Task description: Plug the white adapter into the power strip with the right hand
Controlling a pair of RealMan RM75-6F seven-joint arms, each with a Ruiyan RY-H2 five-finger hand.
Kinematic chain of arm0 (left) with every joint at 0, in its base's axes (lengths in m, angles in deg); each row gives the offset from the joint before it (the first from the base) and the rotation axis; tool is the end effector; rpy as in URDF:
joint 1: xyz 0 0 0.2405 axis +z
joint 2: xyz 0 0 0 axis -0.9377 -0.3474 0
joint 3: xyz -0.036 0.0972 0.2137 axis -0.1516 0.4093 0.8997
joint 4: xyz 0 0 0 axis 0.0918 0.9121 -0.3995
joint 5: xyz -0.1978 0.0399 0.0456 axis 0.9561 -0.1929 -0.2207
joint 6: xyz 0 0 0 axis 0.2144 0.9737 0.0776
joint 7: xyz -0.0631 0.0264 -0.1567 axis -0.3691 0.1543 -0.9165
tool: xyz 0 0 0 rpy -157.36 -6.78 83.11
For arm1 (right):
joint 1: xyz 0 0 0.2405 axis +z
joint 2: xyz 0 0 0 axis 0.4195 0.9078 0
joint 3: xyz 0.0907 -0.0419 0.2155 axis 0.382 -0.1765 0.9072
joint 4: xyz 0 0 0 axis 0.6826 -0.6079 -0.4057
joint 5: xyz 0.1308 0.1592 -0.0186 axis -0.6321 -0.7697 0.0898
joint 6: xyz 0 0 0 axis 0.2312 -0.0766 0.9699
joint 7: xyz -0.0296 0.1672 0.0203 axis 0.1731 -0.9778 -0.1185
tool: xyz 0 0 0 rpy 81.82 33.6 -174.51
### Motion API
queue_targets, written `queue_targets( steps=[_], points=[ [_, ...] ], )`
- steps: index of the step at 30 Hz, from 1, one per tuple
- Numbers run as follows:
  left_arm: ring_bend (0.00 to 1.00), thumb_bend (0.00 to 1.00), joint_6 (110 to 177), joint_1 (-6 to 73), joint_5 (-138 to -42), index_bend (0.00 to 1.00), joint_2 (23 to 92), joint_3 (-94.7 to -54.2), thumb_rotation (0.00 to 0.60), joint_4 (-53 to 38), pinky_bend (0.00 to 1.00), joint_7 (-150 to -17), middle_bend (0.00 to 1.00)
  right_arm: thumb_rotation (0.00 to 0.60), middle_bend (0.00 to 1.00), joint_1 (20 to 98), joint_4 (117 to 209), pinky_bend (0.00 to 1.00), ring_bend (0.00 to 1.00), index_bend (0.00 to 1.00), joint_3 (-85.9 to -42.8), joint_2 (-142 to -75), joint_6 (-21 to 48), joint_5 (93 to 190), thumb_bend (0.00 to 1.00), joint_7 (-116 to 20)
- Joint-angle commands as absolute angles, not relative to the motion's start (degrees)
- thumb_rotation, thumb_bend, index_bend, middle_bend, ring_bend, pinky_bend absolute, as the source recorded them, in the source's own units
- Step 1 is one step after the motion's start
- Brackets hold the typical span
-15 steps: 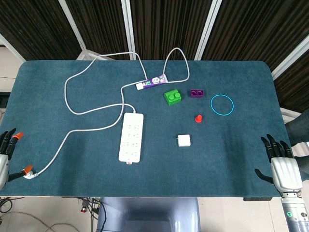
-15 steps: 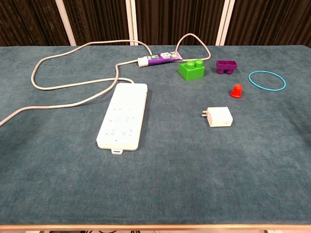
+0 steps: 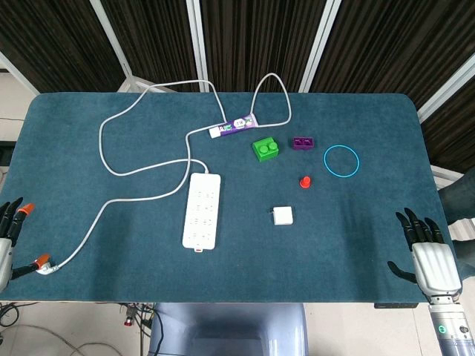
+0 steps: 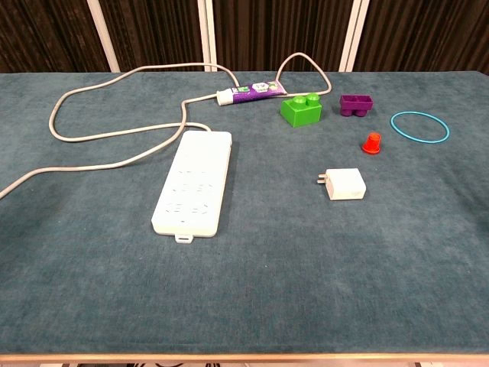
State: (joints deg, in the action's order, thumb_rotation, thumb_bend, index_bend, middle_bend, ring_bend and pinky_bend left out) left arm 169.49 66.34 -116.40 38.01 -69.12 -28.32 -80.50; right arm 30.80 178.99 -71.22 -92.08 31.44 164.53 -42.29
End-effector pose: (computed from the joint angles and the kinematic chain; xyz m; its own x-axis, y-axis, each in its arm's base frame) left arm -0.2850 0.1980 0.1646 0.4392 -0.0714 0.8956 0.8974 -0.0114 -0.4410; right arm -0.2945 -0.2142 0.1346 0.4394 -0.0361 0.8976 -0.8983 -0.0203 0.4389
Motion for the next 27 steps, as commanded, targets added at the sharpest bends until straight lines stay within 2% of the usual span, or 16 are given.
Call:
queue_targets(
  steps=[1, 8, 11, 15, 18, 20, 27],
  points=[
    [0.0, 0.1, 169.7, 66.4, -116.4, 0.13, 38.0, -69.2, 0.6, -28.2, 0.0, -80.5, 0.0, 0.6, 0.05, 30.9, 179.1, 0.11, 0.17, 0.03, -71.3, -92.0, 31.2, 164.6, 0.26, -42.6],
    [0.0, 0.1, 169.6, 66.4, -116.3, 0.13, 38.1, -69.2, 0.6, -28.1, 0.0, -80.4, 0.0, 0.6, 0.05, 31.1, 179.0, 0.12, 0.18, 0.03, -71.6, -92.3, 30.8, 164.9, 0.26, -42.8],
    [0.0, 0.1, 169.5, 66.4, -116.3, 0.13, 38.1, -69.3, 0.6, -28.0, 0.0, -80.4, 0.0, 0.6, 0.08, 31.2, 178.9, 0.15, 0.2, 0.03, -71.8, -92.4, 30.5, 165.1, 0.26, -42.8],
    [0.0, 0.1, 169.5, 66.4, -116.2, 0.13, 38.2, -69.3, 0.6, -28.0, 0.0, -80.3, 0.0, 0.6, 0.19, 31.5, 179.0, 0.25, 0.29, 0.03, -72.2, -92.5, 29.9, 165.7, 0.26, -43.5],
    [0.0, 0.1, 169.4, 66.4, -116.1, 0.13, 38.0, -69.3, 0.6, -28.1, 0.0, -80.6, 0.0, 0.6, 0.33, 32.0, 179.9, 0.42, 0.43, 0.03, -73.1, -92.3, 28.5, 166.6, 0.26, -45.3],
    [0.0, 0.1, 169.5, 66.5, -116.0, 0.13, 37.8, -69.4, 0.6, -28.2, 0.0, -80.8, 0.0, 0.6, 0.39, 32.5, 181.0, 0.5, 0.49, 0.03, -73.6, -91.7, 27.0, 166.7, 0.26, -46.7],
    [0.0, 0.1, 169.0, 66.3, -115.7, 0.13, 37.8, -69.5, 0.6, -28.2, 0.0, -81.0, 0.0, 0.6, 0.48, 36.5, 185.0, 0.59, 0.58, 0.04, -72.2, -91.0, 21.1, 164.7, 0.26, -41.5]
  ],
)
